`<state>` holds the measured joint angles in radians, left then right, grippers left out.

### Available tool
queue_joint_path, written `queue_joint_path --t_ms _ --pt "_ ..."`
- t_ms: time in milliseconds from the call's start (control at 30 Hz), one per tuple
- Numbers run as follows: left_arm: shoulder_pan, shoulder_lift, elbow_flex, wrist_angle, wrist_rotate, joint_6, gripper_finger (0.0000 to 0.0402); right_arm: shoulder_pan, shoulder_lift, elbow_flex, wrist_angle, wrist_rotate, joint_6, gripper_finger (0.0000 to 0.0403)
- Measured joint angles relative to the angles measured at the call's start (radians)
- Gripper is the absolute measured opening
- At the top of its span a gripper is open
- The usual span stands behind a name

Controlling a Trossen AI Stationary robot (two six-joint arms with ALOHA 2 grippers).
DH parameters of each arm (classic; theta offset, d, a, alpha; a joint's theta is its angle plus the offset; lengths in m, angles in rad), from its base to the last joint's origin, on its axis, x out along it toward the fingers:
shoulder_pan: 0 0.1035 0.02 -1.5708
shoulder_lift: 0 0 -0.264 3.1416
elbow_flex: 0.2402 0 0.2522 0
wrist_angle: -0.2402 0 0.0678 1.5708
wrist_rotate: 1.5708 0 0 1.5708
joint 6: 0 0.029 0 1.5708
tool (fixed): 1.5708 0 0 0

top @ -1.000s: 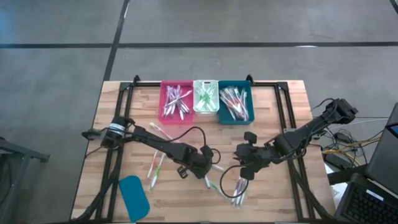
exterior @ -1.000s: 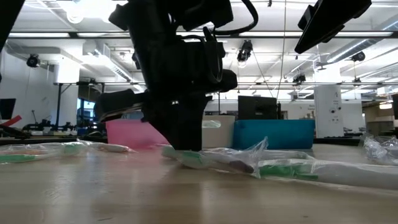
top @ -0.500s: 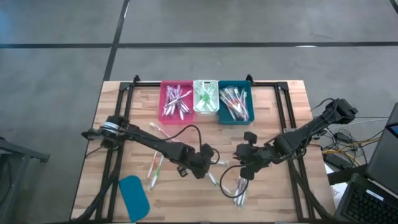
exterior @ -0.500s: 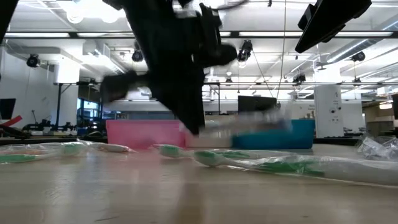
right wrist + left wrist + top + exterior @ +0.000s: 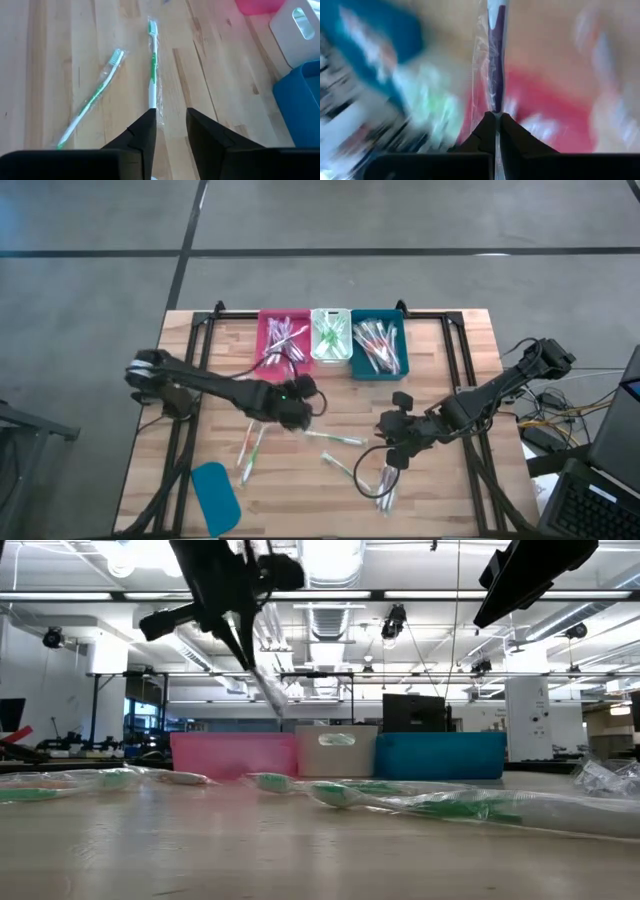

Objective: Pick & Place Toothbrushes
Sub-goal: Put the violet toothbrush into the pink bin

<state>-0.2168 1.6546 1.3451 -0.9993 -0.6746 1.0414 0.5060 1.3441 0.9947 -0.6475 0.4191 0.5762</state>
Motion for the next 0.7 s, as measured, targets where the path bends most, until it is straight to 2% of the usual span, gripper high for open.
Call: queue_joint_path --t_ms 67,100,233,400,567,700 --pt "0.030 -0.036 -0.020 -0.006 -0.091 0.055 0.0006 0.000 0.000 -0.001 0.000 0.000 0.000 0.0108" --pt "0.051 -0.053 -0.027 0.003 -0.092 0.068 0.0006 0.000 0.000 -0.001 0.000 0.000 0.000 0.0110" --pt "0.160 -0.100 -0.049 0.006 0.030 0.165 0.0006 0.000 0.000 -0.001 0.000 0.001 -0.008 0.0116" --pt "0.313 -0.128 -0.069 0.074 0.108 0.306 0.0006 0.000 0.000 -0.001 0.001 0.003 -0.038 0.0123" --pt "0.470 -0.128 -0.075 0.119 0.207 0.381 0.0006 -0.005 0.000 -0.001 0.002 0.008 -0.064 0.0129" --pt "0.579 -0.122 -0.075 0.157 0.240 0.455 0.0006 -0.012 0.000 -0.001 0.002 0.035 -0.076 0.0133"
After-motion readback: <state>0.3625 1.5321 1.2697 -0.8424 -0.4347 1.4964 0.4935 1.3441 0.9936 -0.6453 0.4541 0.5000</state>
